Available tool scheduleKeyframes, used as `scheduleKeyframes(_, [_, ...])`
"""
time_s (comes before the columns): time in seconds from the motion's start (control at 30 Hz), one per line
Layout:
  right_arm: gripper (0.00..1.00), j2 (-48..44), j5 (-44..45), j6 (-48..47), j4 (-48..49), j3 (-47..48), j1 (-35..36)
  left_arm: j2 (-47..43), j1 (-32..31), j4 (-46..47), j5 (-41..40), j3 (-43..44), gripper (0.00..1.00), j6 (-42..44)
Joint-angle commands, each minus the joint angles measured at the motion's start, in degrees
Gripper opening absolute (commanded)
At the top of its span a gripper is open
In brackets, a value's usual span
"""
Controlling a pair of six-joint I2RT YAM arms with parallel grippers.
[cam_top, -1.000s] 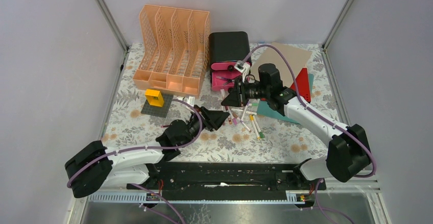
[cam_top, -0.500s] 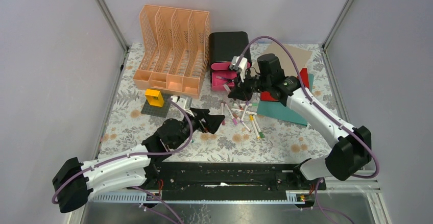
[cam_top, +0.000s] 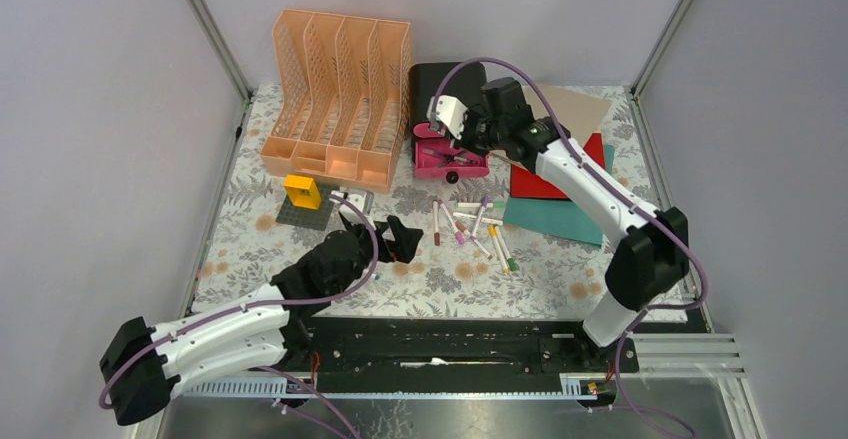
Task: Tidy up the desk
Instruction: Place the stationery in the drawer.
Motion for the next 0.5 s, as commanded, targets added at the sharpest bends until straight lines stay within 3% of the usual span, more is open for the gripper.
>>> scheduleKeyframes(0.0, [0.0,3.6,3.8,-6.2,-0.2,6.6,0.4,-2.2,0.6,-0.7,-2.9,0.0,0.99,0.3])
scheduleKeyframes(0.47, [0.07,13.3,13.9,-11.9,2.1,9.0,5.3,-8.7,1.3,-4.2,-5.4,-2.6,0.99,-0.5])
